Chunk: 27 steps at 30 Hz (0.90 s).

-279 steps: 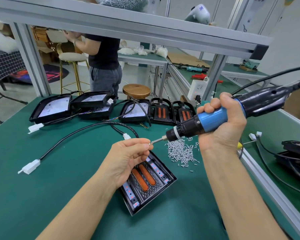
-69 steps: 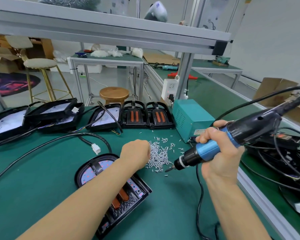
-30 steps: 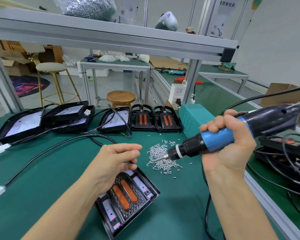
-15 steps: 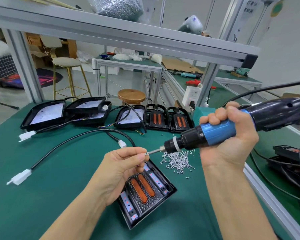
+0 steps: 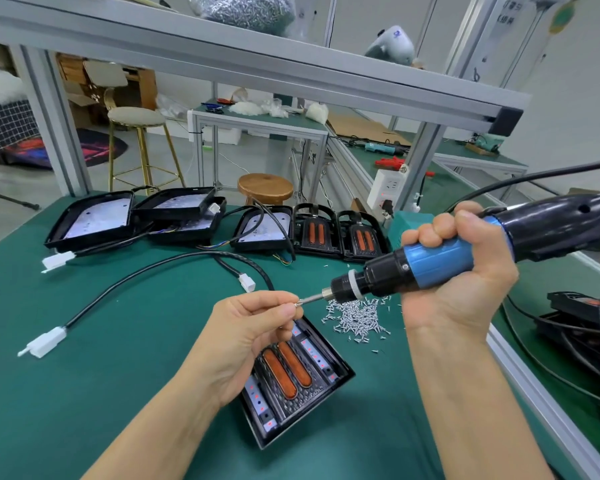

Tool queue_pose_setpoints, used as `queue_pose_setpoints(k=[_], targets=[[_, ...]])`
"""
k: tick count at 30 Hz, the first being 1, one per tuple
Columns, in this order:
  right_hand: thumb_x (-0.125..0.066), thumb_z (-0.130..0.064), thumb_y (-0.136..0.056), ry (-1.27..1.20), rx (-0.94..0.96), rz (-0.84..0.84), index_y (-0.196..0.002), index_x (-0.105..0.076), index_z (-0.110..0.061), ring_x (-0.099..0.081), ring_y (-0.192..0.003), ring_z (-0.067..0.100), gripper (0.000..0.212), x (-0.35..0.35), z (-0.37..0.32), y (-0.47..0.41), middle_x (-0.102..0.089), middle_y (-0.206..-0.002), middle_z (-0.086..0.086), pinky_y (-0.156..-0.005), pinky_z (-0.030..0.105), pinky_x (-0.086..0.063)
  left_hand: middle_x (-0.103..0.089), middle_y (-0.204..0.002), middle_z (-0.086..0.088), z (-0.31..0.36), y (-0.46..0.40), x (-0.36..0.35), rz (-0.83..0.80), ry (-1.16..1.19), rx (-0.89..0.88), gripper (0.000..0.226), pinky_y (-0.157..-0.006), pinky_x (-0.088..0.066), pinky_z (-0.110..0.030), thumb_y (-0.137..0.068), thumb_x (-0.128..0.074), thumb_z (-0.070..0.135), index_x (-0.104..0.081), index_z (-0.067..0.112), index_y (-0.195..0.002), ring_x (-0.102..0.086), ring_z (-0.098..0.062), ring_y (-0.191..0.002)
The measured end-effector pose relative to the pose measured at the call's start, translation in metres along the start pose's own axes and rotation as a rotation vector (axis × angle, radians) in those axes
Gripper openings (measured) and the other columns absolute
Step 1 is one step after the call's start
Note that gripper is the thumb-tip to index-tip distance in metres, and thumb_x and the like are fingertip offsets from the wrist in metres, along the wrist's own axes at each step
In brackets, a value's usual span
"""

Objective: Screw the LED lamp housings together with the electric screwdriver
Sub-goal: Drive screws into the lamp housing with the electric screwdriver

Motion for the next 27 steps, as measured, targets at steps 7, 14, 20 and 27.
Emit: queue_pose_setpoints(k=[7, 14, 20, 27], targets=[[-0.051, -0.003, -0.071, 0.093, 0.018, -0.028, -0.085, -0.05, -0.015, -0.045, -0.046, 0.01, 0.018, 0.003, 0.009, 0.007, -0.048, -0.051, -0.004, -0.056, 0.023, -0.045, -0.066, -0.065, -0.012, 0.016, 0.004, -0.024, -0.059, -0.127, -0.186, 0.02, -0.054, -0.049, -0.02, -0.053, -0.077, 0.018, -0.077, 0.009, -0.071, -0.055, -0.014, -0.053], [-0.05, -0.008, -0.069, 0.025, 0.044, 0.039, -0.083, -0.048, -0.017, -0.045, -0.046, 0.008, 0.017, 0.006, -0.001, 0.005, -0.047, -0.05, -0.007, -0.056, 0.021, -0.045, -0.067, -0.067, -0.01, 0.027, 0.0, -0.006, 0.03, -0.145, -0.221, 0.017, -0.056, -0.049, -0.019, -0.056, -0.075, 0.016, -0.077, 0.013, -0.072, -0.055, -0.013, -0.053], [-0.05, -0.01, -0.067, -0.04, 0.038, 0.042, -0.081, -0.049, -0.017, -0.045, -0.046, 0.009, 0.016, -0.002, -0.008, -0.002, -0.048, -0.052, -0.006, -0.055, 0.022, -0.044, -0.07, -0.069, -0.008, 0.009, 0.004, -0.005, 0.03, -0.058, -0.116, 0.018, -0.058, -0.053, -0.02, -0.057, -0.073, 0.012, -0.077, 0.011, -0.074, -0.059, -0.011, -0.056], [-0.051, -0.01, -0.068, -0.037, 0.024, 0.047, -0.08, -0.049, -0.017, -0.045, -0.046, 0.008, 0.014, 0.001, -0.007, -0.001, -0.048, -0.052, -0.007, -0.055, 0.022, -0.045, -0.07, -0.069, -0.008, 0.009, 0.003, -0.01, 0.017, -0.041, -0.114, 0.015, -0.058, -0.053, -0.02, -0.061, -0.07, 0.008, -0.077, 0.01, -0.073, -0.059, -0.012, -0.056]])
Point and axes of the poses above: each hand's wrist, its own y-axis away from the middle knuckle, its own x-axis out of the back of the hand, z = x × y, the point moved 4 cm from there along -y, towards the middle knuckle
